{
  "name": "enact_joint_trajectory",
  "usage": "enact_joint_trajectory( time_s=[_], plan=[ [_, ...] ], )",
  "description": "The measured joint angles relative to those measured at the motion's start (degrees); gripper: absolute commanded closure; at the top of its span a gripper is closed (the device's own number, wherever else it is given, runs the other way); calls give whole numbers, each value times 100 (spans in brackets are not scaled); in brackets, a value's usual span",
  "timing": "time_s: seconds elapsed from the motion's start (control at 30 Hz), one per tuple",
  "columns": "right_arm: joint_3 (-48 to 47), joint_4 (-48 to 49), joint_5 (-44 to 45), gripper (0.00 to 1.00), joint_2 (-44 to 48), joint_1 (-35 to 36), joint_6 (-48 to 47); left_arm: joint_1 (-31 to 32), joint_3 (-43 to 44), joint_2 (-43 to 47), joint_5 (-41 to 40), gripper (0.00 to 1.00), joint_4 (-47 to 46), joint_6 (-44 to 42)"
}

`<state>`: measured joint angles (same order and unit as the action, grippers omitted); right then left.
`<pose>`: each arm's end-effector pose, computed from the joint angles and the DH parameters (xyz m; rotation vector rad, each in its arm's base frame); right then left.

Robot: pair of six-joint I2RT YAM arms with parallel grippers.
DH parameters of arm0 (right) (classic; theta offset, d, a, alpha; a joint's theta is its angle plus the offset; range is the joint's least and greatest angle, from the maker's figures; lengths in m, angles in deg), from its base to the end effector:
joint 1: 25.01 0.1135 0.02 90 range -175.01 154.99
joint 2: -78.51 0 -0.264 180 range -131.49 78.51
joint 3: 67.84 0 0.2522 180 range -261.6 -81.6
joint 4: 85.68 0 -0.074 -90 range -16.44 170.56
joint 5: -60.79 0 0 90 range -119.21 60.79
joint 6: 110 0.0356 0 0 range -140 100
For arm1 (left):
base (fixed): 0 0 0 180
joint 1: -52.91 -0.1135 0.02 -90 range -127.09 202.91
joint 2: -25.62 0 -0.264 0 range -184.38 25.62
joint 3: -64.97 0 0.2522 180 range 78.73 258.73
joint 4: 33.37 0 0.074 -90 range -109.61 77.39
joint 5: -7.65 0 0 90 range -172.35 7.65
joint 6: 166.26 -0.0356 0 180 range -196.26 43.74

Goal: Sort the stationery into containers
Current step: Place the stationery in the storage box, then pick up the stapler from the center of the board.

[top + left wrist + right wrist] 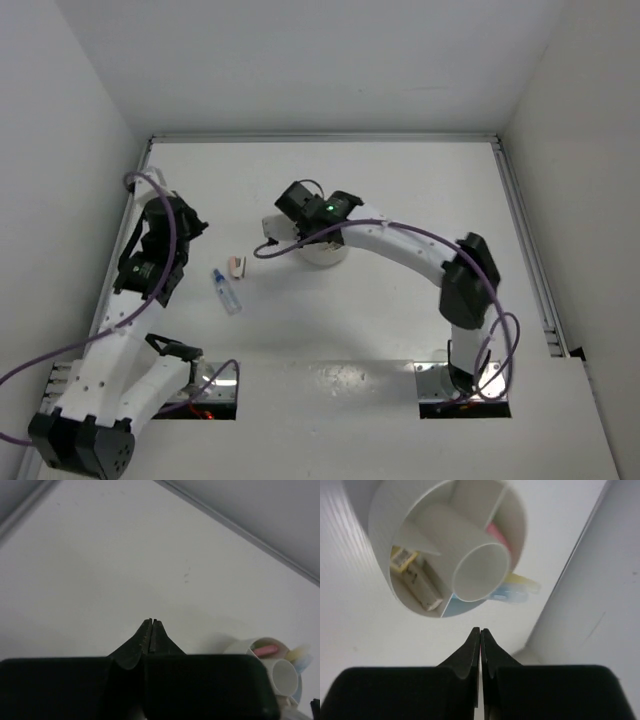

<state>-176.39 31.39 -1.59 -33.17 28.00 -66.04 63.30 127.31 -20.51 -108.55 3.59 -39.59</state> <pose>0.2612 0.3193 0.2486 -1.9146 1.8142 -0.6123 0.1782 -0.0167 0.3367 -0.7185 1.7546 -0.1166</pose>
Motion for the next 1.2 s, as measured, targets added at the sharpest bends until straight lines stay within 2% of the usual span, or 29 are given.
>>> enact_joint_trajectory(
  time_s=[0.03, 0.07, 0.1, 0.17, 0.23, 0.27, 0.43, 0.53, 0.8, 0.87, 1.2],
  plan=[
    [7, 107, -186, 100, 240, -15, 197, 0, 0, -199, 229, 85, -68, -4],
    [151, 308, -387, 100, 564, -37, 459, 0, 0, -426, 426, 77, -105, -11],
    [363, 505, -579, 71, 949, -66, 704, 0, 7, -752, 638, 68, -122, 57],
    [896, 957, -979, 43, 1840, -173, 1331, 0, 63, -1362, 949, 44, -76, 229],
    [1255, 1340, -1211, 23, 2544, -323, 1902, 0, 90, -2135, 1241, 40, -7, 433],
    [1375, 1506, -1329, 20, 2806, -402, 2140, 0, 101, -2490, 1357, 38, 109, 525],
    [1882, 2131, -1928, 18, 3169, -723, 2907, 15, 352, -3934, 1541, 37, 619, 848],
    [2367, 2328, -2223, 19, 3163, -815, 3154, 74, 566, -4312, 1429, 37, 811, 909],
    [2826, 2457, -2629, 19, 3200, -1003, 3414, 295, 981, -4441, 1285, 37, 1069, 817],
    [2835, 2520, -2682, 19, 3248, -1023, 3436, 332, 994, -4444, 1285, 24, 1141, 713],
    [2876, 2680, -2844, 19, 3429, -1047, 3460, 352, 1010, -4509, 1250, 23, 1510, 518]
  ],
)
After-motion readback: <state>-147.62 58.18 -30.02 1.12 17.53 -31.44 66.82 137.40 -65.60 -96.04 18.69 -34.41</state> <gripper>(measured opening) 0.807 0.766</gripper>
